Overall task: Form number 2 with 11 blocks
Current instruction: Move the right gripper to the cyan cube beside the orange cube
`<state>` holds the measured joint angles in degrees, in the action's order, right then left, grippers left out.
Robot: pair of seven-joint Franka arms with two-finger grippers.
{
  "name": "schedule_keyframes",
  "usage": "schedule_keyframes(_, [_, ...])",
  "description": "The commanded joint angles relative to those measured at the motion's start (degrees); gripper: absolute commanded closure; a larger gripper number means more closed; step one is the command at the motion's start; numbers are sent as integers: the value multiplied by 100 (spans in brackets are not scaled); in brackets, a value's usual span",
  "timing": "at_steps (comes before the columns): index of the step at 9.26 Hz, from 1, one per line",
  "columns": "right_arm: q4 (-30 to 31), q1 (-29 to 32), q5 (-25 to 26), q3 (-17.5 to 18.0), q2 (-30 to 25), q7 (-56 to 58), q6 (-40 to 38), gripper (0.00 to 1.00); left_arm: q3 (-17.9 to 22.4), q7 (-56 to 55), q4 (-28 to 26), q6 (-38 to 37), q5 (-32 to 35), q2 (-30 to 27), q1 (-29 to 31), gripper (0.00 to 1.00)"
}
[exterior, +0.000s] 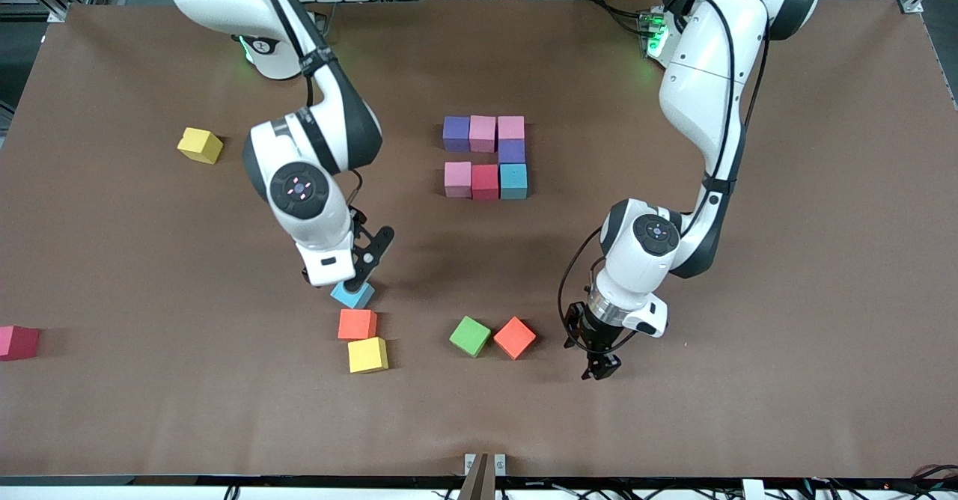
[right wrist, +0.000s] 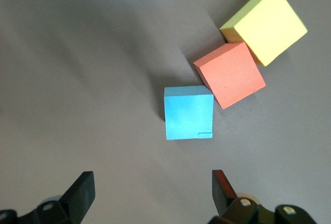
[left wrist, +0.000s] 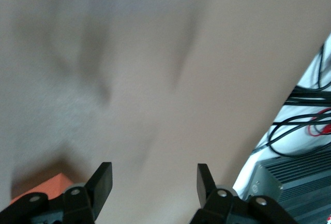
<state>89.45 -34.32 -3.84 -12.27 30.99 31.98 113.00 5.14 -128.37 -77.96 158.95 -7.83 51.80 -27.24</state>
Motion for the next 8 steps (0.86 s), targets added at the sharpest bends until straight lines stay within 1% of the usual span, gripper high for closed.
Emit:
schedule_keyframes(1, [-156, 136, -651, -109, 503, -184, 378, 0, 259, 284, 132, -616, 551, -117, 182, 26])
schedule_keyframes(2, [-156, 145, -644, -109, 705, -123, 877, 0, 242, 600, 132, -916, 746, -231, 419, 26])
schedule_keyframes(3, [-156, 214, -653, -109, 863, 26, 1317, 0, 251, 1003, 132, -1232, 852, -397, 491, 26])
schedule_keyframes(5, [-164, 285, -636, -109, 926, 203, 1409, 0, 356, 1594, 106, -1873, 932, -731, 552, 26])
schedule_keyframes(7, [-165, 399, -670, -109, 1031, 448, 1418, 0, 348, 2252, 62, -2646, 1090, -1100, 579, 26])
schedule_keyframes(8, [-147, 391, -775, -101, 1049, 475, 1400, 0, 339, 2595, -17, -2929, 1082, -1293, 571, 26])
